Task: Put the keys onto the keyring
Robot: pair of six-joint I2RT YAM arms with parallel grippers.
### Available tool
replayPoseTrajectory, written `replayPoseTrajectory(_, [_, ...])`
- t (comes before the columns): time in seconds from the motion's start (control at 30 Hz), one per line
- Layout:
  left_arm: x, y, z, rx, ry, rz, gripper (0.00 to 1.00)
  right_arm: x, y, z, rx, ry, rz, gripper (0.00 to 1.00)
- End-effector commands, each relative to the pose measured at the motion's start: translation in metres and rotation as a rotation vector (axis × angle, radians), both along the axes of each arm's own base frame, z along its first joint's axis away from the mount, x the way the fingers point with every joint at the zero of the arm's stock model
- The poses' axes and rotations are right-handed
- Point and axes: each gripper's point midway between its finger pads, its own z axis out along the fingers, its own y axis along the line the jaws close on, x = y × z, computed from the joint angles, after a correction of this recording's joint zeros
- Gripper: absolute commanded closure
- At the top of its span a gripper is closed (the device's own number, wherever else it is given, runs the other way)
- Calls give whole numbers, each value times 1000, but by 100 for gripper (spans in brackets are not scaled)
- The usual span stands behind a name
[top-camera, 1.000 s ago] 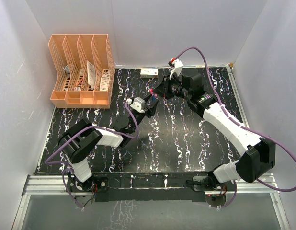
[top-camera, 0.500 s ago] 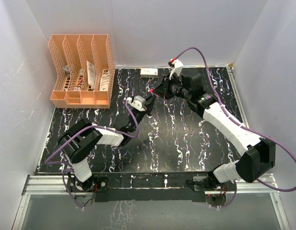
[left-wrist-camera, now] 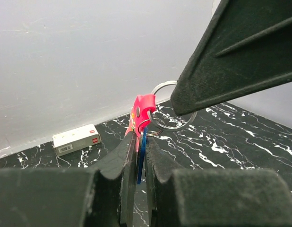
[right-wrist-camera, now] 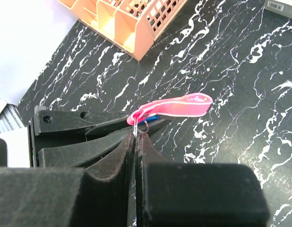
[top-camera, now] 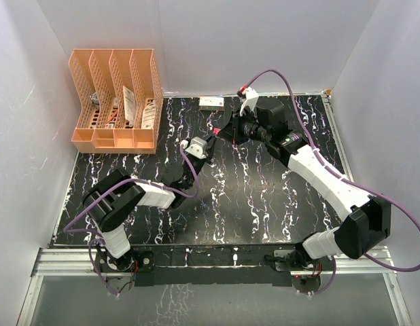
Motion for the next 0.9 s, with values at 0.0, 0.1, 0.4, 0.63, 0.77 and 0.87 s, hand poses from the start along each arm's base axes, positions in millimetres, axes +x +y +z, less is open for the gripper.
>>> replayPoseTrajectory(0.0, [-16,23,67,-153,-183,28,100,-8,-5,15,-15,-31,31,100])
replayPoseTrajectory(0.1, [-19,24,65,-149,-182,18,100,-12,-4,10,-31,-12,54,100])
replayPoseTrajectory(0.4, [-25,20,57,-148,-160,-30,100,-21,-4,-15,-112,65,118,100])
replayPoseTrajectory(0.63, [-29,16,54,-140,-157,-66,100,-25,-2,-30,-151,110,174,100])
replayPoseTrajectory(0.77, [-31,15,54,-138,-158,-79,100,-26,0,-34,-163,124,192,100])
replayPoseTrajectory(0.87, [-33,14,54,-139,-158,-90,100,-24,0,-32,-161,112,190,100])
